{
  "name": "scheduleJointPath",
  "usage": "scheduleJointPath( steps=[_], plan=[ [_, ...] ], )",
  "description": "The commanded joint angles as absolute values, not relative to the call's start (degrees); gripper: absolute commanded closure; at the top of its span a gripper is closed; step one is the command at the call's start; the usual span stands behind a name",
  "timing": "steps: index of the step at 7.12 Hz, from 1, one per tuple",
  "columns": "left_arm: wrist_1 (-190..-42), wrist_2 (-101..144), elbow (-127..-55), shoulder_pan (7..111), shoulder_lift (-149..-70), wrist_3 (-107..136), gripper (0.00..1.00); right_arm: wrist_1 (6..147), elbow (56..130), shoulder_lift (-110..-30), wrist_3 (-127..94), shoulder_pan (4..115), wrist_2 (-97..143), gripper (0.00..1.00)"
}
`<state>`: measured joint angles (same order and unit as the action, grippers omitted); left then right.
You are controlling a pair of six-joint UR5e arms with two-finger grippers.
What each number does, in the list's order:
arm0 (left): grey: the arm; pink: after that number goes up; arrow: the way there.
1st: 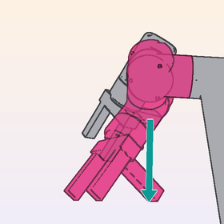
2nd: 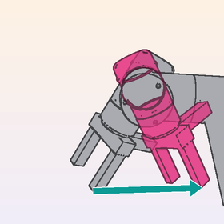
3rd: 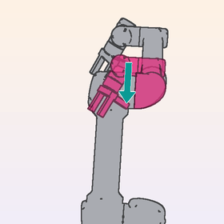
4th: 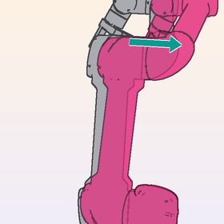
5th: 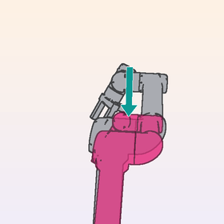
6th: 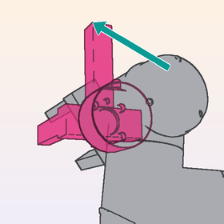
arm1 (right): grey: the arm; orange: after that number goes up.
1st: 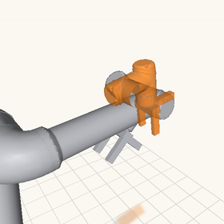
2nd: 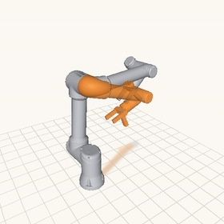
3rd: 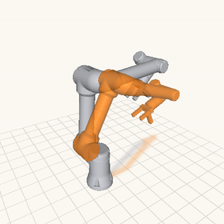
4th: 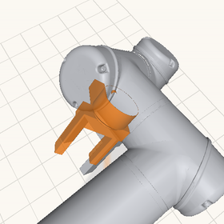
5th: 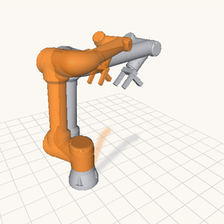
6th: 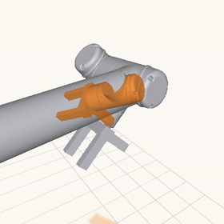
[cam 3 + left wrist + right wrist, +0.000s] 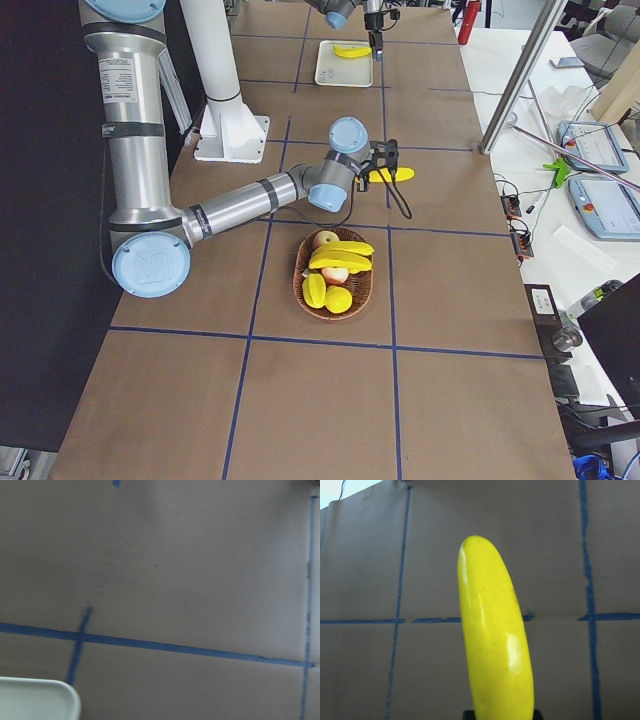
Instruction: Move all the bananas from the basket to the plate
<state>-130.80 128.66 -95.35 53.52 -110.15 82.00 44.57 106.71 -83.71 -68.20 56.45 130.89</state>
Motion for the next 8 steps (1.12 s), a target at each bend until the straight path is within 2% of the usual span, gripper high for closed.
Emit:
scheduleJointPath(
  steps=[1, 4, 8],
  plan=[
    [-130.78, 127.19, -95.36, 49.94, -117.14, 94.01, 0.01, 49.62, 107.05, -75.02, -69.35, 46.19, 121.52, 0.99],
    [-130.61, 117.29, -94.75, 42.30, -124.35, 102.64, 0.01, 56.16, 107.14, -66.02, -72.66, 33.78, 106.22, 0.98],
    [-130.69, 113.91, -91.41, 39.21, -130.85, 109.05, 0.01, 56.34, 108.37, -65.22, -73.30, 29.27, 99.85, 0.98]
  ],
)
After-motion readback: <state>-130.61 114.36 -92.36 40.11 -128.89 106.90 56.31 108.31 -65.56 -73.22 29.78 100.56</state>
